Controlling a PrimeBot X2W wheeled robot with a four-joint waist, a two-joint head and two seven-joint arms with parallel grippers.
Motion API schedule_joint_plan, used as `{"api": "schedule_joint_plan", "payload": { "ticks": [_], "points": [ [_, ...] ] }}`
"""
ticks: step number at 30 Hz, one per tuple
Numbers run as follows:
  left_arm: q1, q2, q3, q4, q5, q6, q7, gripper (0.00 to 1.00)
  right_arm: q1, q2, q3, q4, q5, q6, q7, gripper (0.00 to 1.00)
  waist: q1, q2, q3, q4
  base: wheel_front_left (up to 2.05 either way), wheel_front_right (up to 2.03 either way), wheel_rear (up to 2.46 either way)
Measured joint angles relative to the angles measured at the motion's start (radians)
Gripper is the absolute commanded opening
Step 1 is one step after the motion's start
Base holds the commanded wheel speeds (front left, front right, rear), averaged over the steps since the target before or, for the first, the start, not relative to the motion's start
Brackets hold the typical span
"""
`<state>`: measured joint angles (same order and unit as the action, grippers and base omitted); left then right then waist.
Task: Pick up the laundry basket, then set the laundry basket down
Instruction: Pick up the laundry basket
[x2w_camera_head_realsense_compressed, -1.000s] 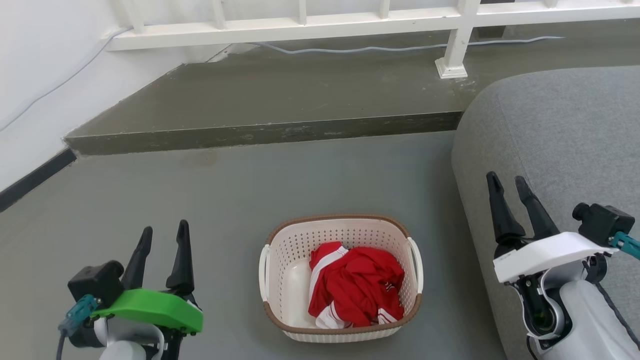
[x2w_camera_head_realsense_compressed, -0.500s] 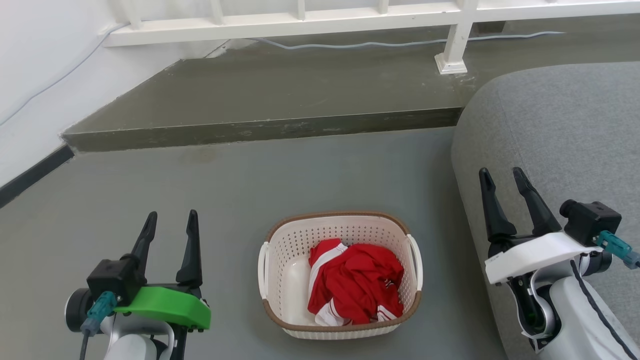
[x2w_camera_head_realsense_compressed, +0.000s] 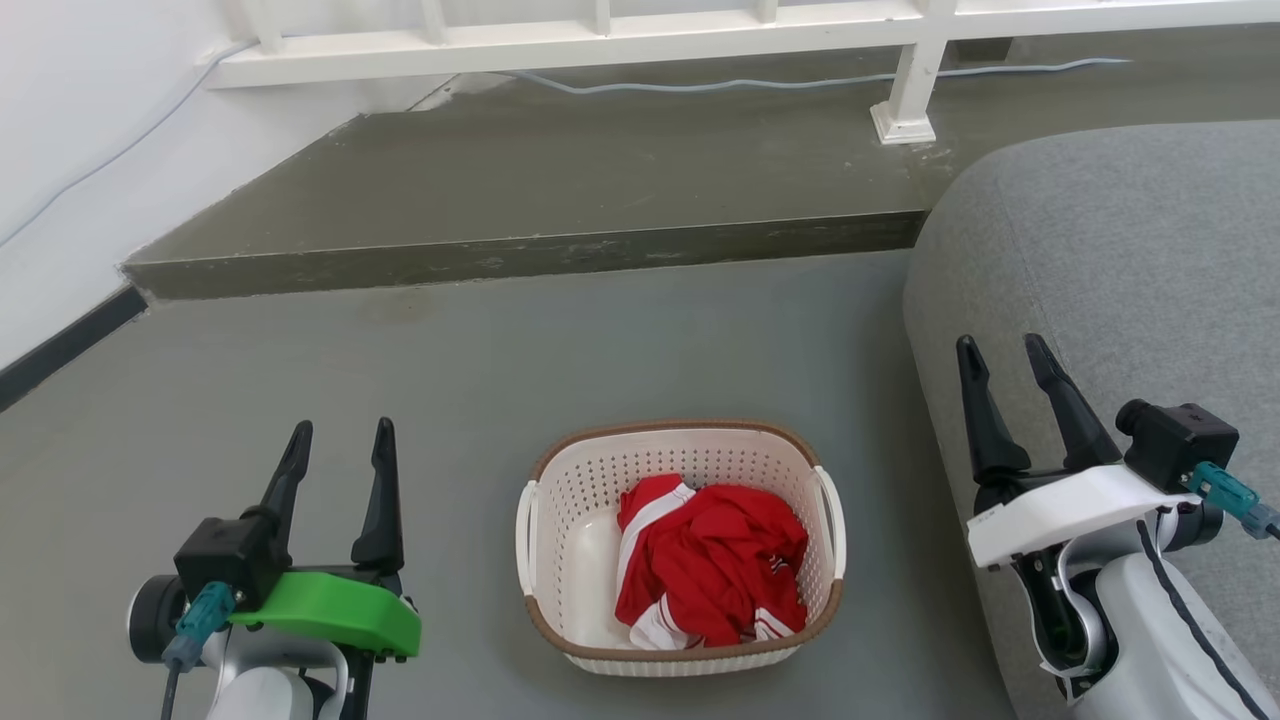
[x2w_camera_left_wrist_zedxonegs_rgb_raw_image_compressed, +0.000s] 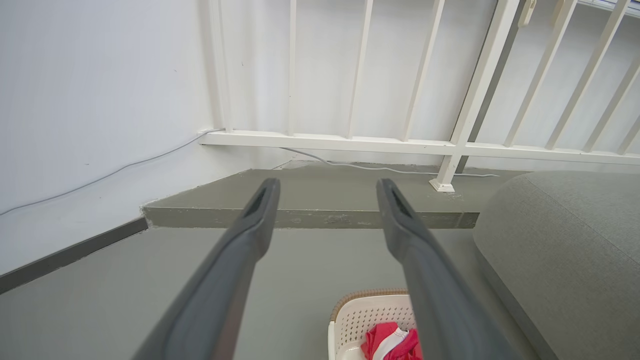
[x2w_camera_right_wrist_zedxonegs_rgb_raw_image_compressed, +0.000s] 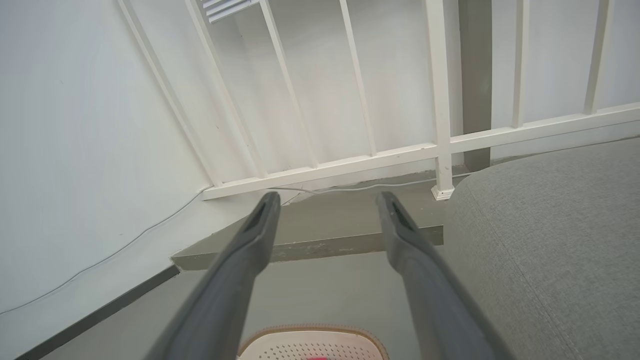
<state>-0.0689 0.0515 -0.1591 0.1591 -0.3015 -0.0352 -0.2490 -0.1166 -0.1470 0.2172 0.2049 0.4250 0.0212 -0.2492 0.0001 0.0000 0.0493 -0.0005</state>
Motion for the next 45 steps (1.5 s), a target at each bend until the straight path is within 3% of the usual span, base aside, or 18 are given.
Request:
{"api": "schedule_joint_plan", "payload": {
  "ticks": [10,24,45],
  "points": [
    [0.0,-0.002,0.007,-0.022,0.003,-0.005,0.0,1.0,0.0,0.019,-0.011,0.004,-0.003,0.004,-0.001,1.0,0.0,0.0,0.037,-0.005,0.0,0.0,0.0],
    [-0.101,-0.005,-0.026,-0.003,0.022,-0.036,-0.003,1.0,-0.088,0.012,-0.037,0.031,-0.013,0.004,-0.001,1.0,0.0,0.0,0.216,-0.017,0.0,0.0,0.0],
    [-0.348,-0.015,-0.078,0.273,0.017,-0.054,-0.003,1.0,-0.27,0.021,-0.038,0.272,-0.002,0.027,0.005,1.0,0.0,0.0,0.481,-0.015,0.0,0.0,0.0]
  ]
}}
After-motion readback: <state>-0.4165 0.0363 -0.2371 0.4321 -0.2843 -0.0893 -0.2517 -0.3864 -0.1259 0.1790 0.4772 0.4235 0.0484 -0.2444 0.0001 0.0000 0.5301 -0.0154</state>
